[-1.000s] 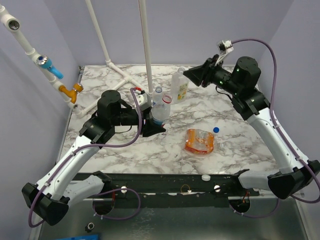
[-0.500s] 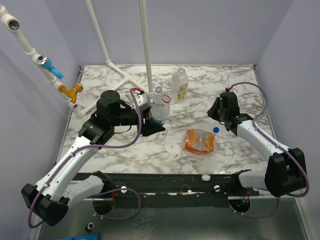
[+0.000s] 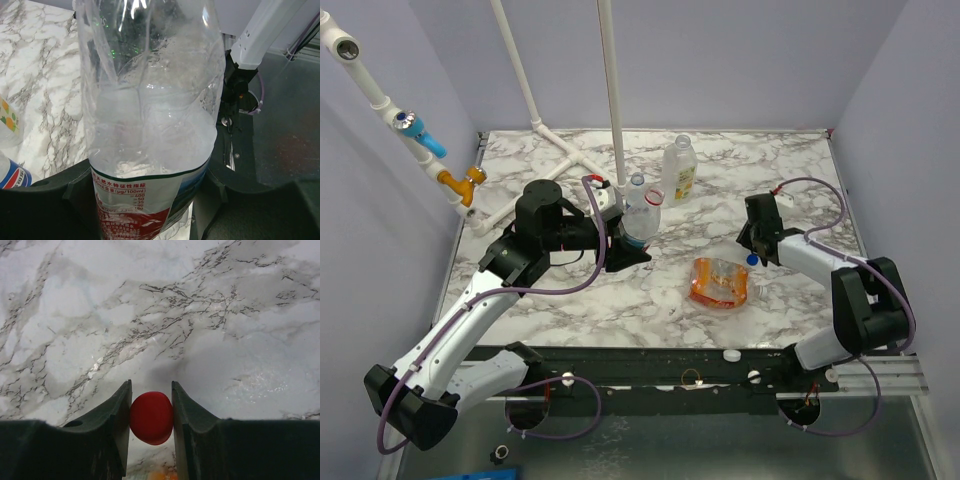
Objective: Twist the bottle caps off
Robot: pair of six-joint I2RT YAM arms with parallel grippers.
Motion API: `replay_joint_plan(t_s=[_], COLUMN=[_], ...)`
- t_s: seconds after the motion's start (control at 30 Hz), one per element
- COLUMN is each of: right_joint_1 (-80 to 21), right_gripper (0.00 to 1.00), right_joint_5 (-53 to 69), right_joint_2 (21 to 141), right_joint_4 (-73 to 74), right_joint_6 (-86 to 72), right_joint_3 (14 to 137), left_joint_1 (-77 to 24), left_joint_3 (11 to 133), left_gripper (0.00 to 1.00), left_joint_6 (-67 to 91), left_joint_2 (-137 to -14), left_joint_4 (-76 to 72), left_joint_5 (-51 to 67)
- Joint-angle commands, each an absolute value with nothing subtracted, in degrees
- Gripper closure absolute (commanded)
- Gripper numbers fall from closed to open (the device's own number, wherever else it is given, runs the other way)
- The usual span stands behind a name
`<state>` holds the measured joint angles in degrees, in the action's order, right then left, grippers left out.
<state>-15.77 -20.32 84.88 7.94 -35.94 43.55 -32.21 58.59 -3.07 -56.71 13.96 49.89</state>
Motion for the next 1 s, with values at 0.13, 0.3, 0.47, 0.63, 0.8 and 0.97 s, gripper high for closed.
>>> replay_joint_plan(t_s=[0.13,0.3,0.47,0.63,0.8,0.97], right_joint_1=[-15.60,-15.57,-15.64,-15.63,-15.64,-15.71], right_gripper=[0.73,0.67,0.53,0.42,0.42,0.42], right_joint_5=[-25.32,-25.08,-24.24,-23.46,-21.37,-14.99], right_joint_2=[90.38,91.60,91.91,91.21,87.51,79.49], right_joint_4=[2.54,2.37,2.55,2.91,3.52,4.78], right_joint_6=[-38.95,-39.19,-38.99,-38.96,-37.89,-35.80], right_joint_3=[43.72,44.30,45.02,45.24,46.52,50.62], left_joint_1=[-31.98,-31.99,-31.97,-31.92,-31.98,-31.97], left_joint_3=[59.59,59.15,59.24,59.06,59.24,59.24], left_gripper=[1.00,1.00,1.00,1.00,1.00,1.00], left_joint_6=[-4.04,-3.95,-3.95,-3.61,-3.52,-3.23], left_joint_2=[-56.54,-56.25,-56.15,-56.05,-56.33,-56.61], left_joint_4=[14.28,14.09,14.02,13.89,13.81,13.41], left_joint_5=[49.13,49.17,49.04,49.09,49.25,49.03])
